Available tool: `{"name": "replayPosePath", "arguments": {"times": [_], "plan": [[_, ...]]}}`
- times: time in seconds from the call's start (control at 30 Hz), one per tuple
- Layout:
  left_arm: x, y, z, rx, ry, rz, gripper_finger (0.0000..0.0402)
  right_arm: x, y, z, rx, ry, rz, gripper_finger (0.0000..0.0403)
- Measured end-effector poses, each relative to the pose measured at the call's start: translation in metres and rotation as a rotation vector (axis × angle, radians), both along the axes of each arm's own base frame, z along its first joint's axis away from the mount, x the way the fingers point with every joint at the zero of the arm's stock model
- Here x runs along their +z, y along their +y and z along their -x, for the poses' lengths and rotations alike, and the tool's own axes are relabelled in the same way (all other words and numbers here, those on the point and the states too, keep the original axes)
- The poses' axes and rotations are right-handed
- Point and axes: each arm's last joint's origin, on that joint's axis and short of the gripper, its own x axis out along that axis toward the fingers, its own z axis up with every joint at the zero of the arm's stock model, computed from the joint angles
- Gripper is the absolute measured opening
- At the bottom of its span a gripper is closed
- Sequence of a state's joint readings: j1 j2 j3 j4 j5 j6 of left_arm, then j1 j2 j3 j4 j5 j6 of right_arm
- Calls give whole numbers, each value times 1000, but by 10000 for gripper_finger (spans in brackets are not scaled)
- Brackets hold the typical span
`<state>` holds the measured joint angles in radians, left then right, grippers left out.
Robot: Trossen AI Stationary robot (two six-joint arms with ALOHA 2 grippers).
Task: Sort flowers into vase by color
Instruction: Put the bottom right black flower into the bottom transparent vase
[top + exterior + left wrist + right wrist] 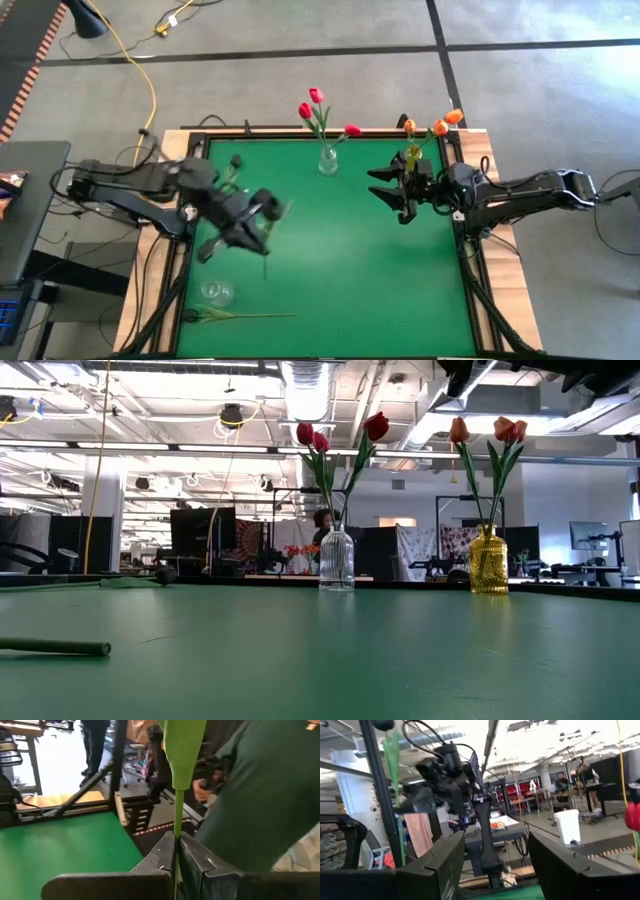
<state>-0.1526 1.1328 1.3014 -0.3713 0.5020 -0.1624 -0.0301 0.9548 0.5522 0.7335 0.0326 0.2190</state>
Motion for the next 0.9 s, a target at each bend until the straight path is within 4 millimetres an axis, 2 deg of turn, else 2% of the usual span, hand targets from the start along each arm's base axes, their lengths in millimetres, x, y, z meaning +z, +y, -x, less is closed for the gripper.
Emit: {"name": "replayPosePath", "arguments": {"times": [0.2,0.37,0.57,0.9], "plan": [[-6,-23,37,19,6,-13,0,-5,-3,-2,-10,55,-25,245],[-30,-31,63,44,67,-7,0,-7,-8,-2,-42,65,-80,245],[-63,-29,93,58,123,25,0,-7,-13,-1,-55,58,-124,245],[-101,-14,138,72,85,97,0,-7,-21,0,-98,52,-189,245]]}}
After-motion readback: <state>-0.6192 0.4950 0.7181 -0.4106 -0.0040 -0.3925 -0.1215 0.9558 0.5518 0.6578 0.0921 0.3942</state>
